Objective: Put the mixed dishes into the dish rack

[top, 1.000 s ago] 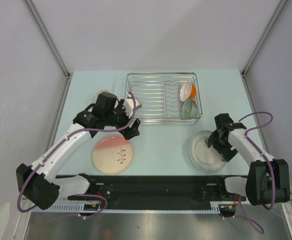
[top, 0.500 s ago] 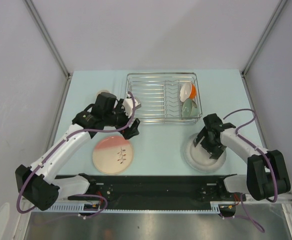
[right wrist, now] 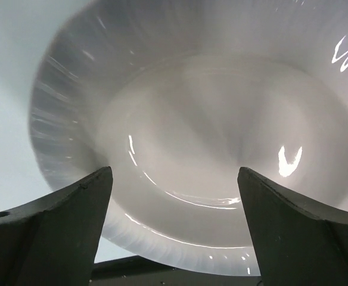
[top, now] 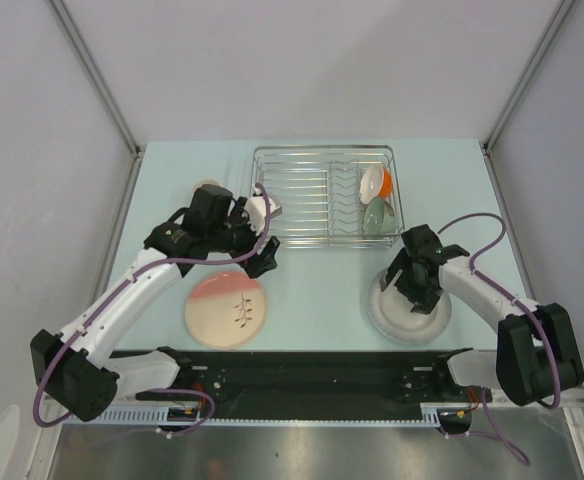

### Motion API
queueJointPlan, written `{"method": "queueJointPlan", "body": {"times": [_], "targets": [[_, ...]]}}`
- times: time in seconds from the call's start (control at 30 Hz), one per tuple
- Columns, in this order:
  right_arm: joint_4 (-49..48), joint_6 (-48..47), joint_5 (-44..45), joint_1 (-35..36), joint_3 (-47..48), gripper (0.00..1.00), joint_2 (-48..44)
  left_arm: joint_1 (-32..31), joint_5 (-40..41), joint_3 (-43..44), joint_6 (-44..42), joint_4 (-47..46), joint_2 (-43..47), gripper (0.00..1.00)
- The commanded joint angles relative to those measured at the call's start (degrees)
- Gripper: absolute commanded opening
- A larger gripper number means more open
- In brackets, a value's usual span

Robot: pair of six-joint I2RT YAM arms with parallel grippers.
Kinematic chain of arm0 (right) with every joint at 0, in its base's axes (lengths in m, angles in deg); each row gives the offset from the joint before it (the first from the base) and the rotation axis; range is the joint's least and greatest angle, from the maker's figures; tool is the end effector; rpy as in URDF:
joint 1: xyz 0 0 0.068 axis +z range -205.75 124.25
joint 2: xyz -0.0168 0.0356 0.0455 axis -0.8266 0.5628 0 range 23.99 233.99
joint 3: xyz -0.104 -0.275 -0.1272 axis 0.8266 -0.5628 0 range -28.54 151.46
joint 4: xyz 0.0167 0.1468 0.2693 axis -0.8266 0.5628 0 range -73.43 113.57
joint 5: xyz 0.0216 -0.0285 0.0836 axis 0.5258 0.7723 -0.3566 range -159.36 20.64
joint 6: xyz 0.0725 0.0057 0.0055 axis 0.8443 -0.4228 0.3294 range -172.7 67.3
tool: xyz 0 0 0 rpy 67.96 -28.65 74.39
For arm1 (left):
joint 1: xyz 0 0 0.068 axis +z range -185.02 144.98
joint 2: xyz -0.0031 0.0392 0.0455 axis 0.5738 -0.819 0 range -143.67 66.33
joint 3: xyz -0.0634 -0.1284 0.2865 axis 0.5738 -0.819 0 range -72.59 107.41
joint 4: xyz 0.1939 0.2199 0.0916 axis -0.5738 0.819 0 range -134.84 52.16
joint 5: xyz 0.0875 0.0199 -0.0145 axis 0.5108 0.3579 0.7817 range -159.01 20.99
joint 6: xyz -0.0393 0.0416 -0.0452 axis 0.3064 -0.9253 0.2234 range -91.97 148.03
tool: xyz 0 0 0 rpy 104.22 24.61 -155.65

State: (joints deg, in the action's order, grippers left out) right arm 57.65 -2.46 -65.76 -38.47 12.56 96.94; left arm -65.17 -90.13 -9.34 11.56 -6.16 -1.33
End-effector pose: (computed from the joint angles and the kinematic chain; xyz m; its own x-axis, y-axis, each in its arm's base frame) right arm 0.2384 0.0702 0.1803 -0.7981 0.5553 -0.2339 0.5234 0.8312 0.1874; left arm 0.2427 -0.1662 0.3509 -0.3693 0.5203 -0.7700 0.8349 0.5496 -0.0291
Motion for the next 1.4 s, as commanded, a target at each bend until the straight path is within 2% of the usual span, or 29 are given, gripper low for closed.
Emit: {"method": "queueJointPlan", "body": {"times": [0.0,0.47,0.73,0.87,1.13,1.37], "targets": [[-0.91,0.65,-1.05,5.03,1.79,0.91,3.69,0.0,1.0,1.36,-0.05,-0.09,2.27,1.0],[-7.41,5.31,-2.98,19.36,4.77,0.88,12.83,0.0,1.53,1.27,-0.32,0.08,3.5,1.0],[-12.95,2.85,-10.44,20.95,9.78,0.87,16.08,-0.08,1.7,0.83,-0.41,0.08,3.59,1.0],[-10.86,0.39,-10.63,19.73,12.33,0.88,15.04,0.0,2.14,0.65,-0.58,0.17,3.67,1.0],[-1.63,-8.3,-1.86,8.67,12.42,0.95,-2.43,-0.08,1.97,-0.31,-1.46,0.17,3.41,1.0],[8.31,-6.74,9.22,4.96,11.29,0.95,-2.64,0.0,1.7,0.21,-1.2,-0.09,2.71,1.0]]}}
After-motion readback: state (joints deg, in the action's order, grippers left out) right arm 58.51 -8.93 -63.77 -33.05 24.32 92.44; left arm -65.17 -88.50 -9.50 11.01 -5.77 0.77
